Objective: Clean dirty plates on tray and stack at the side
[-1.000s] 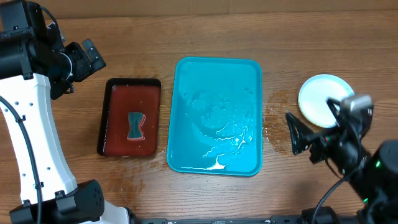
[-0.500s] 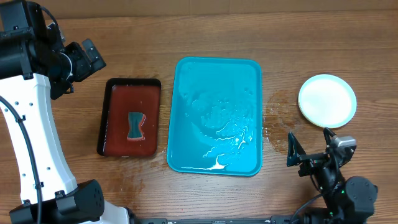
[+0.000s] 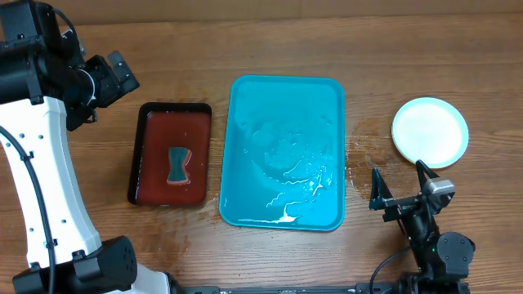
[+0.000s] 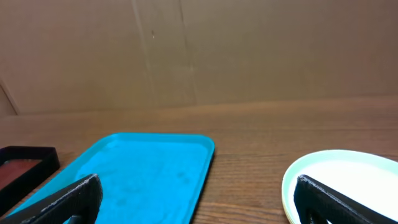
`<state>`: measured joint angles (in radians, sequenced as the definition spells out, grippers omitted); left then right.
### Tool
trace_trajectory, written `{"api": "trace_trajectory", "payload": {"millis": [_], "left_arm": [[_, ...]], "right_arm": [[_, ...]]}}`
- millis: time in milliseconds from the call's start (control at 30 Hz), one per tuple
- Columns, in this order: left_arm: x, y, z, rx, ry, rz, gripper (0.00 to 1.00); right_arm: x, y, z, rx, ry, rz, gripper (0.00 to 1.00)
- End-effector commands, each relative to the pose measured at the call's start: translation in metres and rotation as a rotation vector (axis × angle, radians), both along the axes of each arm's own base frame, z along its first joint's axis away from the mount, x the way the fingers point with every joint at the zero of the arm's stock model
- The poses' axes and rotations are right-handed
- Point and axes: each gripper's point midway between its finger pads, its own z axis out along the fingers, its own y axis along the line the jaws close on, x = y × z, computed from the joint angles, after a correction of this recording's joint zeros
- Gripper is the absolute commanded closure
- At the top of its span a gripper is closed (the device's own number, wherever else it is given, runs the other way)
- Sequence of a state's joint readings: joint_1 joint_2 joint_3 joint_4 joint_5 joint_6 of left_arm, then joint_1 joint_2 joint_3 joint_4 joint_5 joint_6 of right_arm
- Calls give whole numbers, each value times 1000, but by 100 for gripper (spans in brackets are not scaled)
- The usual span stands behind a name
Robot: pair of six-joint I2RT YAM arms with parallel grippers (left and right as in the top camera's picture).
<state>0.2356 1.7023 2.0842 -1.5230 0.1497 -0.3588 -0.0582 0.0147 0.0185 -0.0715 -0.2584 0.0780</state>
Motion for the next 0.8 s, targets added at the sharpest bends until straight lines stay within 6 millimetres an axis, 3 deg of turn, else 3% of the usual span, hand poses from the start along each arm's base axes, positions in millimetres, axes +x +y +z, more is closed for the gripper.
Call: {"api": "trace_trajectory", "payload": {"millis": [0,633,767], "left_arm": [[0,0,7,18,-22,-19,0],[0,0,7,17,-23,-19,0],[-4,-3,16,49,-47,-27,0]], "right_arm": [[0,0,1,3,-15,2,0],[0,0,1,3,-15,2,0],[0,0,1,3,-15,2,0]]}}
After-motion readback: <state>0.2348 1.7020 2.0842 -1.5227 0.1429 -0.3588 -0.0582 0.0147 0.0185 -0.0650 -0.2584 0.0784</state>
